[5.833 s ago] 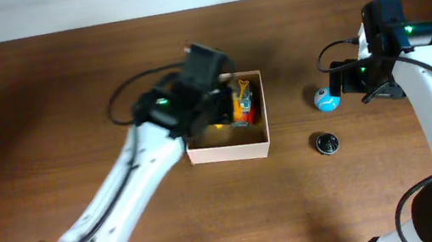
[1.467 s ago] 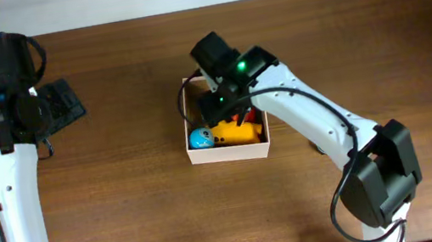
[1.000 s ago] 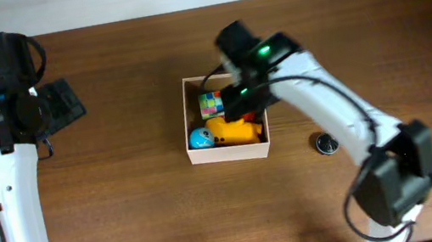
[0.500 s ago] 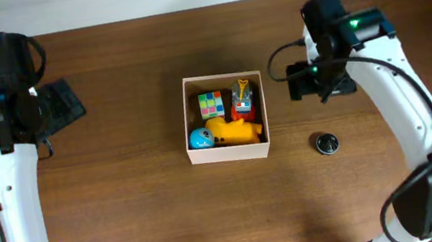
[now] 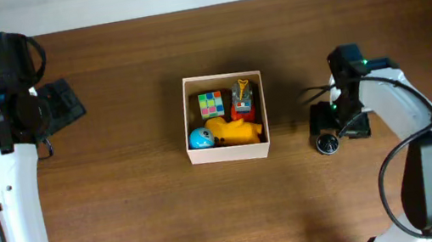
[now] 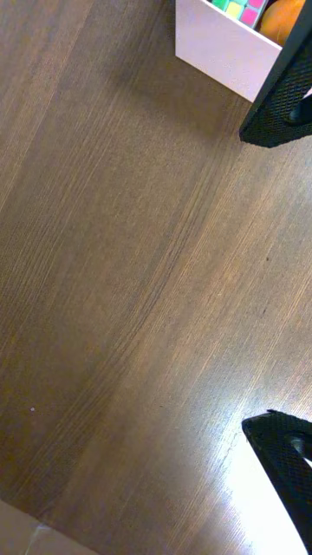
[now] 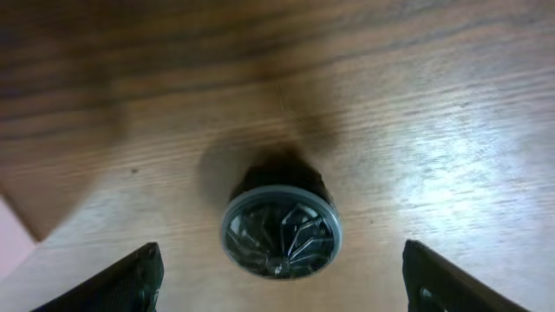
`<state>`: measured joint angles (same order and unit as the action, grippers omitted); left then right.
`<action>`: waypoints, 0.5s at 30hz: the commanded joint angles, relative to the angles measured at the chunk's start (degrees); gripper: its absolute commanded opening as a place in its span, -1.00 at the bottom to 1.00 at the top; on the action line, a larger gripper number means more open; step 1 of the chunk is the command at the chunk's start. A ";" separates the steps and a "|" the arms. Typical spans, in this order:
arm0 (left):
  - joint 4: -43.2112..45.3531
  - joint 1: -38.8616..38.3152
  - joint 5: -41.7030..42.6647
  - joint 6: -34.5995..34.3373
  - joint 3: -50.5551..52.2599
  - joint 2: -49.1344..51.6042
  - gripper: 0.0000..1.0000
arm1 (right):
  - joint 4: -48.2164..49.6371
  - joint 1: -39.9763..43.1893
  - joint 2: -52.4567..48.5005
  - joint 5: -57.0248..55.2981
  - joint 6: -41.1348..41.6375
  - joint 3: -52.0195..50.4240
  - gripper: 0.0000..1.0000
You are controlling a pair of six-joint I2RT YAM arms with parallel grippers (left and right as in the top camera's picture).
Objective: Pack container
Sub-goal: 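Move the right gripper to the black puck and grasp it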
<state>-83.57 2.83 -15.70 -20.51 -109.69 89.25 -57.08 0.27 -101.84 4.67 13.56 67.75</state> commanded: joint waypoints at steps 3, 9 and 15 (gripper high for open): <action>-0.04 0.33 -0.63 0.90 -0.09 -0.13 0.99 | 4.35 -0.35 0.15 1.33 3.13 -5.68 0.62; -0.04 0.33 -0.63 0.90 -0.09 -0.13 0.99 | 9.42 -0.37 0.15 1.33 4.74 -9.81 0.40; -0.04 0.33 -0.63 0.90 -0.09 -0.13 0.99 | 10.67 -0.37 0.17 1.36 4.76 -9.79 0.12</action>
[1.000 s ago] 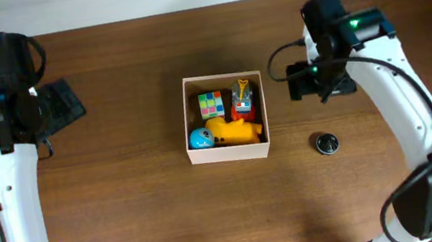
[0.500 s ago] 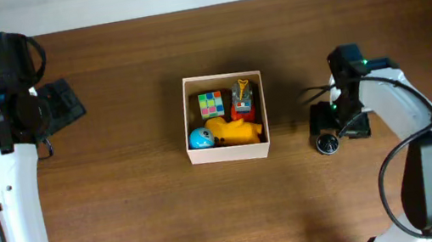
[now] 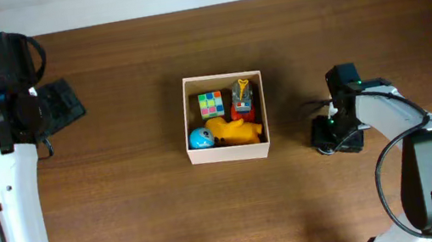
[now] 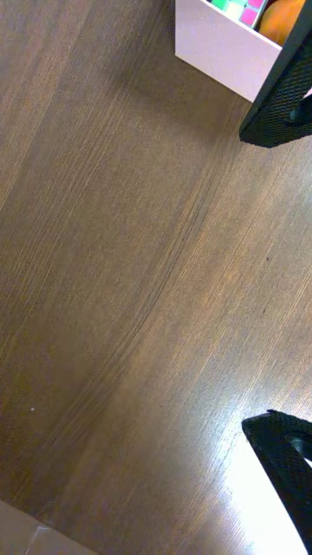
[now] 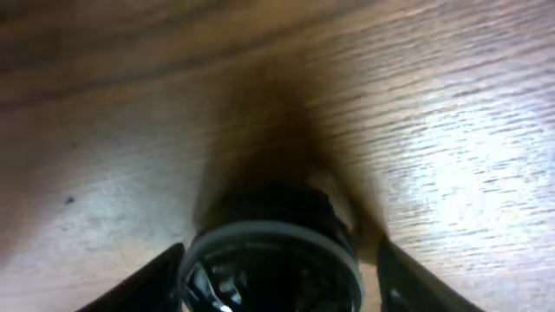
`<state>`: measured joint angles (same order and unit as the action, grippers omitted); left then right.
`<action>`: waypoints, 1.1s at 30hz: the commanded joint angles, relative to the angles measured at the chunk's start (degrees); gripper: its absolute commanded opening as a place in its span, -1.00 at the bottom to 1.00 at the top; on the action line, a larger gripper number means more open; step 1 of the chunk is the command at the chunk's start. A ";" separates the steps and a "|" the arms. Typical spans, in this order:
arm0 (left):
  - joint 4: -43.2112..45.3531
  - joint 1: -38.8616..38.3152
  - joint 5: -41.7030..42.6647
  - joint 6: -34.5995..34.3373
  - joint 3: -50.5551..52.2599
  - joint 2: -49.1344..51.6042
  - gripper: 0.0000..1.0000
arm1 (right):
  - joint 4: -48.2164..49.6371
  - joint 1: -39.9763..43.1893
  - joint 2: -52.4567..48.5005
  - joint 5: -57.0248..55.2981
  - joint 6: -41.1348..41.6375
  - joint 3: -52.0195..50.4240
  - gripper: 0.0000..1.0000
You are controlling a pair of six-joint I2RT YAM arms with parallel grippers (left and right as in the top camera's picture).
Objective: Pack container
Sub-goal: 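Move the right gripper to the black puck and grasp it, then carry the black puck into the box and open the right gripper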
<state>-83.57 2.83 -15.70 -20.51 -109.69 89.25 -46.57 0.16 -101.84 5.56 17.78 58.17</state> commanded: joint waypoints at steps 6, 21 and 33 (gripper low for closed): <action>-0.04 0.33 -0.63 0.90 -0.09 -0.13 0.99 | 0.76 -0.26 0.24 0.42 0.50 0.02 -0.05; -0.04 0.33 -0.63 0.90 -0.09 -0.13 0.99 | -11.78 -11.17 9.97 0.46 -0.98 20.94 -0.16; -0.04 0.33 -0.63 0.90 -0.09 -0.13 0.99 | -0.02 -29.97 5.62 -4.37 0.96 24.33 -0.14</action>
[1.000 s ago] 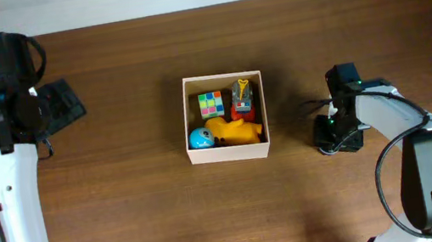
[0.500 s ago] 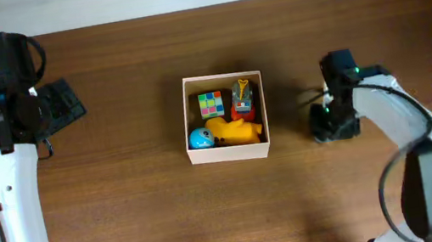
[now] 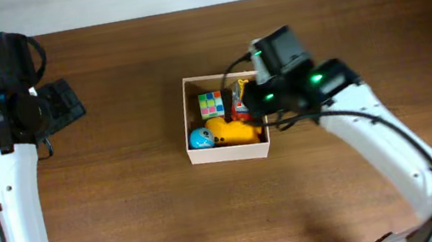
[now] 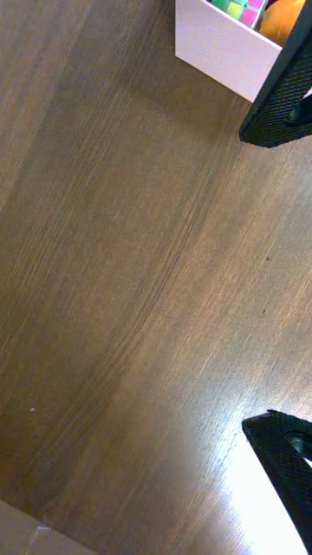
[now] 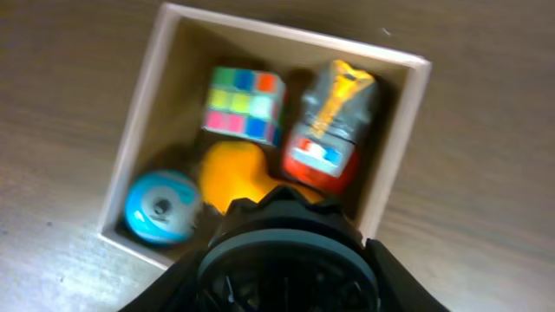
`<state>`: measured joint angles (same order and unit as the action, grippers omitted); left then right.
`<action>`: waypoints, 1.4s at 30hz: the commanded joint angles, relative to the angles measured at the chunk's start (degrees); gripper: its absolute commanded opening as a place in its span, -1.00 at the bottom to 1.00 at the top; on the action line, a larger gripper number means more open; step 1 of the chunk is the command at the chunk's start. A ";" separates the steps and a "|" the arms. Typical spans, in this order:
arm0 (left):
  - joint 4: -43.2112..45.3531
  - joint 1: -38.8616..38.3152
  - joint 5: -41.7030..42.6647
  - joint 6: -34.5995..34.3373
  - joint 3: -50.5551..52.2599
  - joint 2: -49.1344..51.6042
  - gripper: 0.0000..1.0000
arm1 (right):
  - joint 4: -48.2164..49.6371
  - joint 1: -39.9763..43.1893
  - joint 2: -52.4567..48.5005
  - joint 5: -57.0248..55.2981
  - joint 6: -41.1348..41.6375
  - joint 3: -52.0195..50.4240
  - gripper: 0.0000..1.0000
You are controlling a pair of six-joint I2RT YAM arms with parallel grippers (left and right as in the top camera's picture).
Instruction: Pack container
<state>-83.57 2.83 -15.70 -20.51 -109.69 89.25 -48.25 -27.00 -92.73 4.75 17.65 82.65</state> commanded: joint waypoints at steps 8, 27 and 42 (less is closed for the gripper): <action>-0.04 0.33 -0.63 0.90 -0.09 -0.13 0.99 | 4.59 -4.72 -10.99 -6.05 0.04 -0.13 0.39; -0.04 0.33 -0.63 0.90 -0.09 -0.13 0.99 | -9.35 -2.23 9.77 -0.15 -0.83 8.44 0.97; -0.04 0.33 -0.63 0.90 -0.09 -0.13 0.99 | -12.96 3.21 20.90 -6.82 0.55 8.81 0.97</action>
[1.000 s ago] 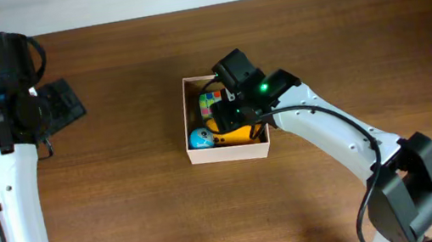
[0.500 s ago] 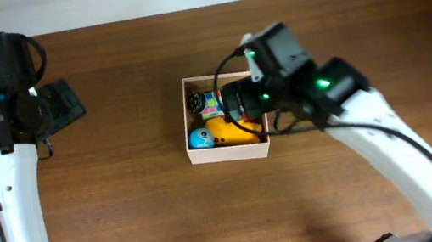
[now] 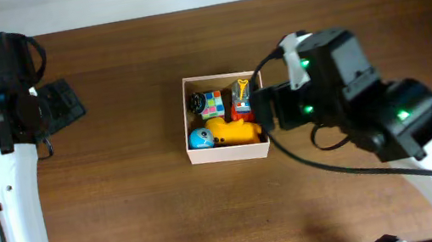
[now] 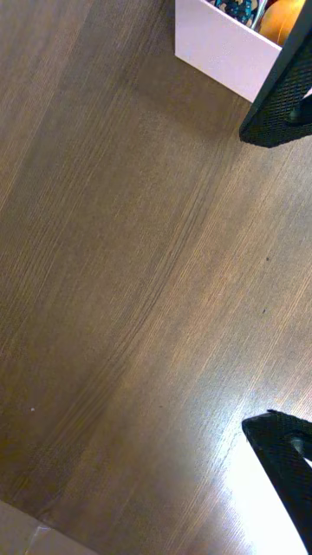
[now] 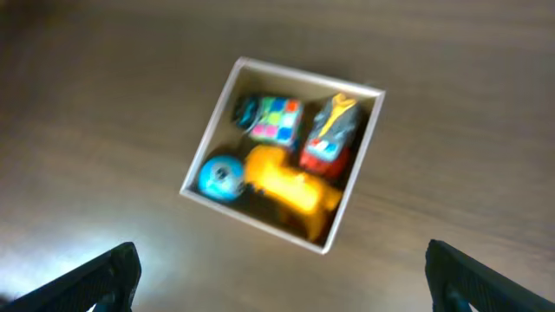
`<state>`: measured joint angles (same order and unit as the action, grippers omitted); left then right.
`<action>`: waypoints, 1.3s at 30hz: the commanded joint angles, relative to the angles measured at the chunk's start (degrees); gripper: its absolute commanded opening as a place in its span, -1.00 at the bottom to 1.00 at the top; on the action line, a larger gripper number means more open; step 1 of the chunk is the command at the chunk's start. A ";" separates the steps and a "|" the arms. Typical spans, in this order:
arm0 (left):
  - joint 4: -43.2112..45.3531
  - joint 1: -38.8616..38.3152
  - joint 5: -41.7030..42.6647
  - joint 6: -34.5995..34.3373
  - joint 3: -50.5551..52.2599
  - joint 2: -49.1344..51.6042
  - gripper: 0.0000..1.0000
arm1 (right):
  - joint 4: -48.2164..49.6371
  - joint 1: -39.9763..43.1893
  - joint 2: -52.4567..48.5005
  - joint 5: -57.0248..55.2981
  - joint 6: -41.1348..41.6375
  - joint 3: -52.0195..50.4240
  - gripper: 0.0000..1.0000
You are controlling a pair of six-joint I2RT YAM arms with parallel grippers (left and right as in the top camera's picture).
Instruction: Pack container
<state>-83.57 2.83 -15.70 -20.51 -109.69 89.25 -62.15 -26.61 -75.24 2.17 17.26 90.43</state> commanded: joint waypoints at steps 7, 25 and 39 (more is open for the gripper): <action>-0.04 0.33 -0.63 0.90 -0.09 -0.13 0.99 | 3.45 14.53 16.37 -4.61 -2.73 0.79 0.97; -0.04 0.33 -0.63 0.90 -0.09 -0.13 0.99 | 15.58 27.87 53.59 -4.15 -14.88 -43.87 0.97; -0.04 0.33 -0.63 0.90 -0.09 -0.13 0.98 | 23.47 27.87 71.28 -4.17 -14.91 -71.93 0.97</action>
<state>-83.57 2.83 -15.73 -20.51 -109.69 89.25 -39.33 0.73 -6.70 -2.11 2.76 20.73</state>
